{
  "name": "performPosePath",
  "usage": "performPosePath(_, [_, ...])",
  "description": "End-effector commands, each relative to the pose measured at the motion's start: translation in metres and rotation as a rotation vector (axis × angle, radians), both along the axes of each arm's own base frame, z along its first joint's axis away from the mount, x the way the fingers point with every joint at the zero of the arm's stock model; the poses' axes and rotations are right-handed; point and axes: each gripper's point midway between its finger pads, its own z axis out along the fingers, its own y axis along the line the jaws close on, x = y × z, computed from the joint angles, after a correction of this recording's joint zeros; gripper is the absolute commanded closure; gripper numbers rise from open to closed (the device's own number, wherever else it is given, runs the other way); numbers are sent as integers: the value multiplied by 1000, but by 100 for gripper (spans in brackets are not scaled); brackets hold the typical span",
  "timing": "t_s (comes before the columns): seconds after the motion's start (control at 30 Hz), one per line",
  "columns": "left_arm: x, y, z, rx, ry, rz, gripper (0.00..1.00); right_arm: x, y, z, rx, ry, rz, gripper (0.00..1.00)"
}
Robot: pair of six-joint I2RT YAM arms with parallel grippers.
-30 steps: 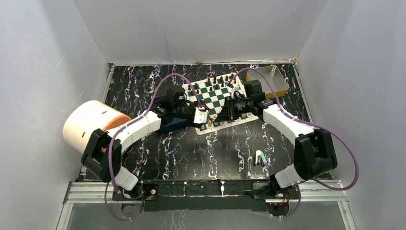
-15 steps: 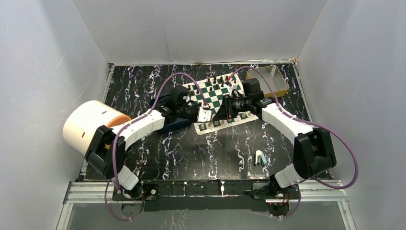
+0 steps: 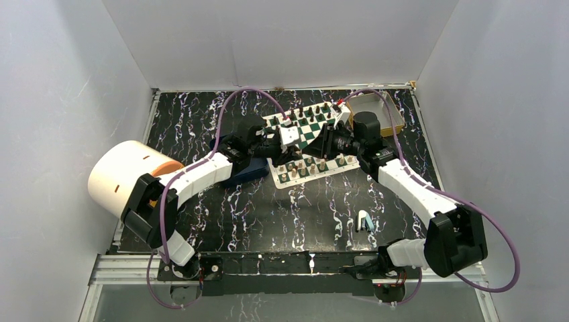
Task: Set up the chess pieces on the board
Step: Place the chess piece on the chessboard.
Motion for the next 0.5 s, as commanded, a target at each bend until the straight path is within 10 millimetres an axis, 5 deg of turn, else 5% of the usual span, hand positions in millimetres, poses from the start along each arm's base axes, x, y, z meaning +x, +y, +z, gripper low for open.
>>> performPosePath(0.0, [0, -7, 18, -87, 75, 45, 97, 14, -1, 28, 43, -115, -59, 68])
performPosePath(0.2, [-1, -9, 20, -113, 95, 55, 94, 16, -4, 31, 42, -146, -81, 82])
performPosePath(0.47, [6, -2, 8, -91, 164, 156, 53, 33, -30, 13, -117, -155, -223, 83])
